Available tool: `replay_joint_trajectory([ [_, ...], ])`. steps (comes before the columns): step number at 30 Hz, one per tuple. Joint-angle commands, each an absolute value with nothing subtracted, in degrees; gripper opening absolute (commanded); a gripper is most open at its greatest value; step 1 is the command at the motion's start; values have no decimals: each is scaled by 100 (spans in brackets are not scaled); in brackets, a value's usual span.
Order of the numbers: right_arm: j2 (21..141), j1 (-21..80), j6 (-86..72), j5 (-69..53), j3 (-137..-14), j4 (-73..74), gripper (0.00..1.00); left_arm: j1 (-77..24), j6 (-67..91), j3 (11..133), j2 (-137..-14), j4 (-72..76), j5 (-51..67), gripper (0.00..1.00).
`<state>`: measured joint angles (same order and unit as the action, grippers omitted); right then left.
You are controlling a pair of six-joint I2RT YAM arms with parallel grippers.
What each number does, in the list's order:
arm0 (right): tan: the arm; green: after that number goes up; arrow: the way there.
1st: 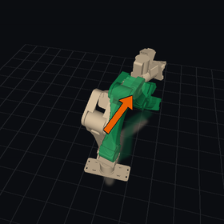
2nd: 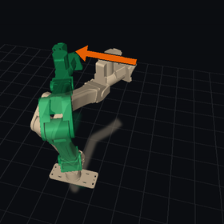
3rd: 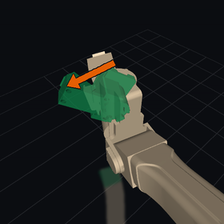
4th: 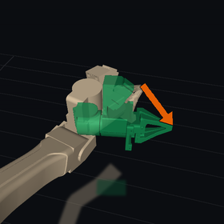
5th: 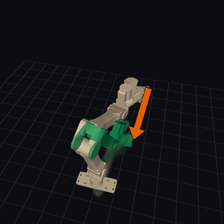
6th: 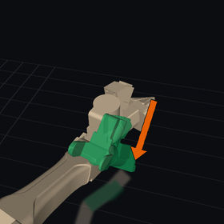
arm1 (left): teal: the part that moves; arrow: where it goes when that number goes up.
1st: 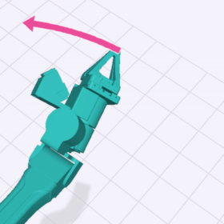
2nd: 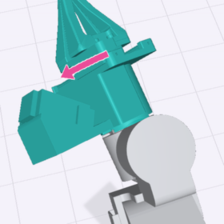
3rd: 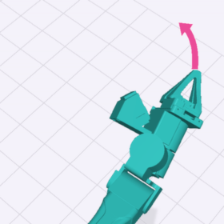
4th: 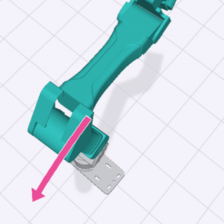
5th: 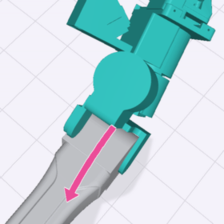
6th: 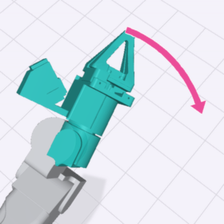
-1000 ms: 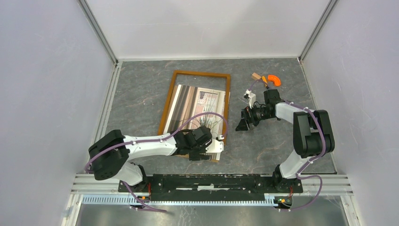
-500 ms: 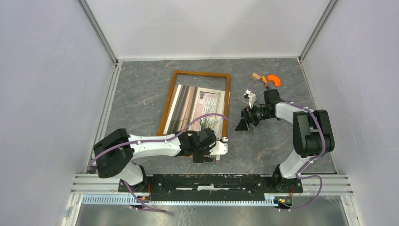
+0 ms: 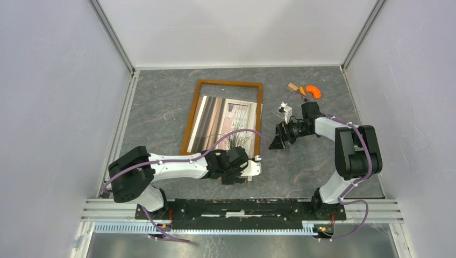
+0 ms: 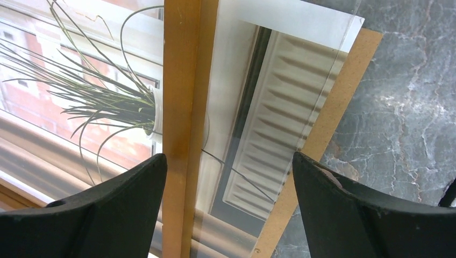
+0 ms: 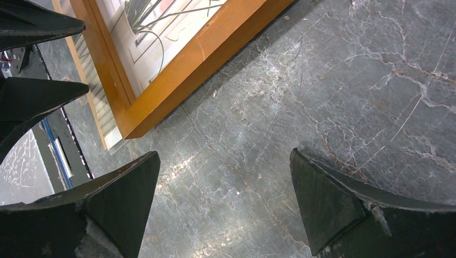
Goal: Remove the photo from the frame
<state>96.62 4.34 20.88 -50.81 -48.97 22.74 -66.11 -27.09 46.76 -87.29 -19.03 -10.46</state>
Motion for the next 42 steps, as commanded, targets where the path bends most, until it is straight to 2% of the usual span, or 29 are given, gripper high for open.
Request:
replay_joint_trajectory([
  [1,9845,429,2149,-4790,-4878,2469,98,-6570,-2562,4808,-8835,-1509,-1485,89],
  [7,9847,428,2162,-4807,-4863,2463,98,-6369,-2640,4796,-8737,-1269,-1601,77],
  [14,9838,423,2171,-4825,-4861,2470,98,-6148,-2750,4825,-8948,-1134,-1639,73],
  [16,9835,422,2175,-4825,-4852,2470,98,-6080,-2751,4850,-8978,-1171,-1535,75],
  [20,9847,428,2188,-4824,-4854,2472,98,-6068,-2759,4857,-8584,-1459,-741,93],
  [22,9860,423,2180,-4844,-4860,2469,98,-6113,-2760,4933,-8522,-1644,-602,99],
  [27,9874,427,2171,-4867,-4852,2474,98,-6280,-2846,4920,-8660,-1821,-562,100],
  [33,9863,428,2171,-4865,-4834,2465,98,-6400,-2764,4891,-8960,-1492,-1209,100],
  [36,9879,429,2170,-4886,-4830,2466,98,-6331,-2735,4960,-9127,-1391,-1482,95],
  [42,9888,426,2187,-4887,-4827,2470,98,-6098,-2746,5053,-9273,-1222,-1576,79],
])
